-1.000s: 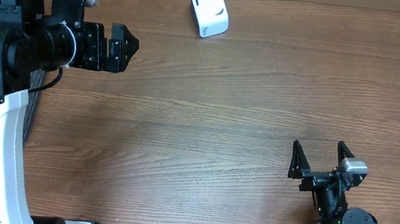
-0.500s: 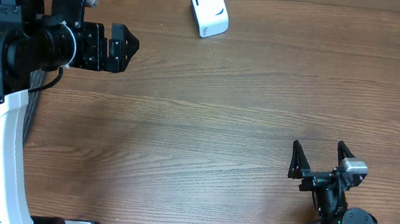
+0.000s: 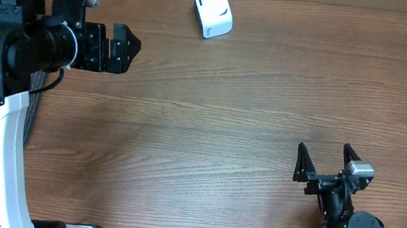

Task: Scan the item barcode
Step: 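Reach into the basket and grasp the yellow bottle with the left gripper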

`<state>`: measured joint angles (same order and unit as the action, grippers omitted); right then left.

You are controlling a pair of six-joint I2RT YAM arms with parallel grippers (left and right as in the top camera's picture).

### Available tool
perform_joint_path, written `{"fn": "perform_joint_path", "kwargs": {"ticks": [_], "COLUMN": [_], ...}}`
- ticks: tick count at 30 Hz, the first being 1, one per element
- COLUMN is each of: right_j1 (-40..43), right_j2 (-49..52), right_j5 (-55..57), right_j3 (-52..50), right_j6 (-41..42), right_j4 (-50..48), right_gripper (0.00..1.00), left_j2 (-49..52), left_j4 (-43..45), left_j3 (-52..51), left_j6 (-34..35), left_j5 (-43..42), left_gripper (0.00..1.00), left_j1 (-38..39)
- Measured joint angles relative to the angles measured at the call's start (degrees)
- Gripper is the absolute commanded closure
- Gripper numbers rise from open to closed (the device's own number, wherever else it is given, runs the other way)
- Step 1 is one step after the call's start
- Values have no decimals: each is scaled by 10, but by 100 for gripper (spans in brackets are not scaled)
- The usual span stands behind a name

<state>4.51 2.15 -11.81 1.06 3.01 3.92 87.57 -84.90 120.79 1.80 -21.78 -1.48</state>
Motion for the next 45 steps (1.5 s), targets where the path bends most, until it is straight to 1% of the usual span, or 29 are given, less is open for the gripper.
{"fn": "perform_joint_path", "kwargs": {"ticks": [4,5,10,13,16,22,26,32,36,41,42,45], "right_j1": [0,0,0,0,0,0,0,0,0,0,0,0], "right_j2": [0,0,0,0,0,0,0,0,0,0,0,0], "right_j5": [0,0,0,0,0,0,0,0,0,0,0,0], "right_j3": [0,0,0,0,0,0,0,0,0,0,0,0], "right_j6": [0,0,0,0,0,0,0,0,0,0,0,0], "right_j4": [0,0,0,0,0,0,0,0,0,0,0,0], "right_gripper": [0,0,0,0,0,0,0,0,0,0,0,0], "left_j2": [0,1,18,37,54,64,65,66,66,69,69,77], "left_j4": [3,7,9,11,21,24,45,100,130,209,214,228], "left_j3": [0,0,1,1,1,1,1,1,1,1,1,1], "left_j6": [34,59,129,149,161,163,157,113,96,70,69,63], "left_j5": [62,116,268,313,336,353,358,362,359,325,322,292], "left_gripper": [1,0,1,0,0,0,0,1,0,0,1,0], "left_j1": [0,0,0,0,0,0,0,-19,-71,-172,-183,-256]}}
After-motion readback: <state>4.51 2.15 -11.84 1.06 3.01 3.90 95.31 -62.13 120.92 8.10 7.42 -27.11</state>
